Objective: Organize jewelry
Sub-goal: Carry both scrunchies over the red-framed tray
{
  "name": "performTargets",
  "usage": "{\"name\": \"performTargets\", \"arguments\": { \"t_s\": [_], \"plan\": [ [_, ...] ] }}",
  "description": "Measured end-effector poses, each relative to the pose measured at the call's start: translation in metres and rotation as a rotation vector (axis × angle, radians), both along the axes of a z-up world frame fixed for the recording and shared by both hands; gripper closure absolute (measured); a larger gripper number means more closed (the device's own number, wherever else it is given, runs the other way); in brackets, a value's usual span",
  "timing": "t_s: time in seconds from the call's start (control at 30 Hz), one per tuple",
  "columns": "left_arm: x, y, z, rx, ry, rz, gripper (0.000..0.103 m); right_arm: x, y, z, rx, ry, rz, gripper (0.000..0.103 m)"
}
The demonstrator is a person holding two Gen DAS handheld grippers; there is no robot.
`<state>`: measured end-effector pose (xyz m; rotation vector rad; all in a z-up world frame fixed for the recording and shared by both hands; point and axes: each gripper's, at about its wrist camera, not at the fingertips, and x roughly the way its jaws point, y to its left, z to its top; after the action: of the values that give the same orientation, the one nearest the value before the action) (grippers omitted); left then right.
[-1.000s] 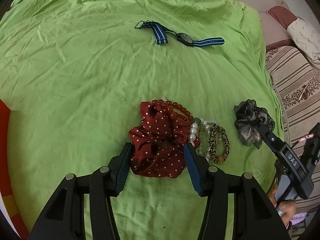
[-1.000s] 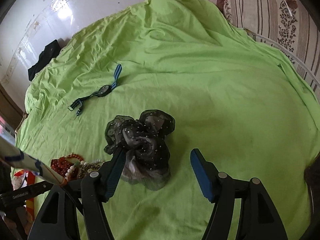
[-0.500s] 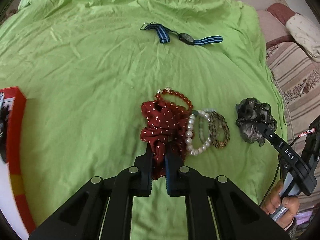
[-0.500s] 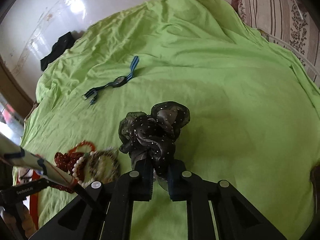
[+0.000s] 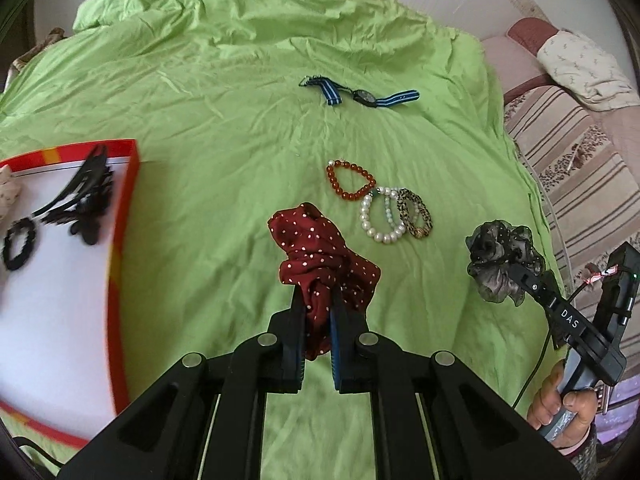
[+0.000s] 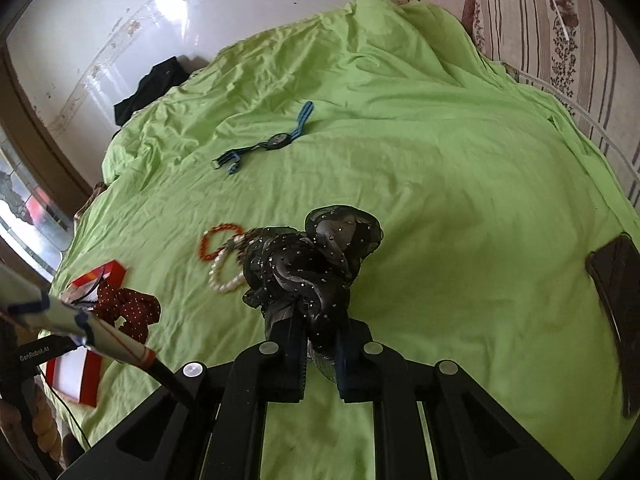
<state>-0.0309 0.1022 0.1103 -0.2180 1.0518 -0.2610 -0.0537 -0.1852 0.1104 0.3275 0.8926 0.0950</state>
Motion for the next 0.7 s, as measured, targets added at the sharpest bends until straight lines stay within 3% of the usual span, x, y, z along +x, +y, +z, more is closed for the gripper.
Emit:
{"name": "performTargets", "arguments": {
  "t_s": [0.33, 0.7],
  "plan": [
    [-0.057, 0.027, 0.026, 0.024, -0.078, 0.026, 0.094, -0.031, 0.037, 0.027, -0.011, -0.033, 0.054, 0.091],
    [-0.109, 0.105, 0.04, 0.022, -0.101, 0.185, 0.094, -0.049, 0.101, 0.044, -0.002, -0.048, 0.172, 0.091]
  ]
}}
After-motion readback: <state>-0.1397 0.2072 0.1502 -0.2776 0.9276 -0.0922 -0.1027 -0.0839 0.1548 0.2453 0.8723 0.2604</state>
